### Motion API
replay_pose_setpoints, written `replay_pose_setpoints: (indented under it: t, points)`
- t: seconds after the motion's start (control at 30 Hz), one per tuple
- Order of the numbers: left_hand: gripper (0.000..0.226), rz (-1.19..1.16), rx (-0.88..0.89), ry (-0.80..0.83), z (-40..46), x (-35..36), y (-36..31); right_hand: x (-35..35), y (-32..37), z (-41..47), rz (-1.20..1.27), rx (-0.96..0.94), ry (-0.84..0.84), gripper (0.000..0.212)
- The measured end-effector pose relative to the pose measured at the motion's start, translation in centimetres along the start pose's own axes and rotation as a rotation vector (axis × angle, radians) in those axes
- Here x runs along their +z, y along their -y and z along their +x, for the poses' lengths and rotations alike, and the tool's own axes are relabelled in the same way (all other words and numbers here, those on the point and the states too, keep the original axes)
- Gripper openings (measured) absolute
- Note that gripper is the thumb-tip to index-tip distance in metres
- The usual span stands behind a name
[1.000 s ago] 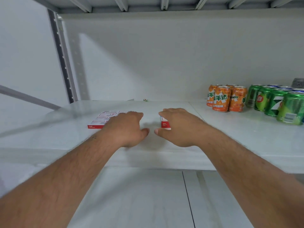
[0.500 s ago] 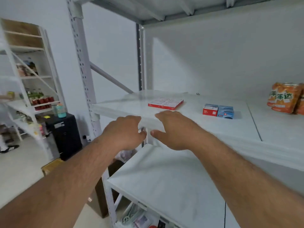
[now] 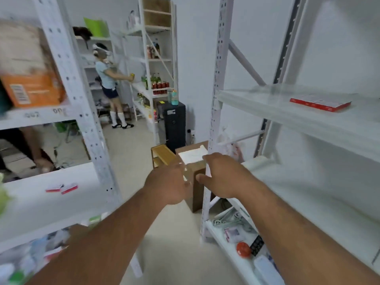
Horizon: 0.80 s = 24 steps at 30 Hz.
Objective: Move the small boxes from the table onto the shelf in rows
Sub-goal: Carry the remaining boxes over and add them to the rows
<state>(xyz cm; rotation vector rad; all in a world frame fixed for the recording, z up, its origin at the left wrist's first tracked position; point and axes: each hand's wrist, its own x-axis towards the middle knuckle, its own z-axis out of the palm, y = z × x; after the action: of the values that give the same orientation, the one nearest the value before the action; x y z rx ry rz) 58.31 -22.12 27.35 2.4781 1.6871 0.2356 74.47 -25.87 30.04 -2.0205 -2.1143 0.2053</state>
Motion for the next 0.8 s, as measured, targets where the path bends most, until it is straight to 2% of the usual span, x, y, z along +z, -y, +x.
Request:
replay_pose_setpoints:
  t: [0.07, 0.2, 0.37, 0.53, 0.67, 0.8]
  points:
    - [0.044, 0.017, -0.064, 0.028, -2.0, 1.4, 3.5, 2.4, 3.2, 0.7, 0.013, -0.058, 0.039, 0.037]
    - [0.058, 0.061, -0.19, 0.096, -6.4, 3.1, 11.2, 8.0, 10.3, 1.4, -0.023, -0.173, 0.088, 0.043]
    - [0.049, -0.015, -0.334, 0.07, -12.3, 3.7, 20.0, 13.1, 19.2, 1.1, 0.004, -0.27, 0.18, 0.053]
    - [0.038, -0.05, -0.422, 0.015, -18.0, 3.0, 28.2, 17.7, 27.4, 0.9, 0.034, -0.32, 0.248, 0.052]
    - [0.031, -0.102, -0.512, -0.017, -21.1, 2.5, 32.5, 20.1, 31.8, 1.3, 0.023, -0.359, 0.279, 0.05]
    - [0.039, -0.103, -0.569, 0.001, -22.2, 2.4, 35.7, 21.6, 34.5, 2.7, 0.016, -0.385, 0.304, 0.043]
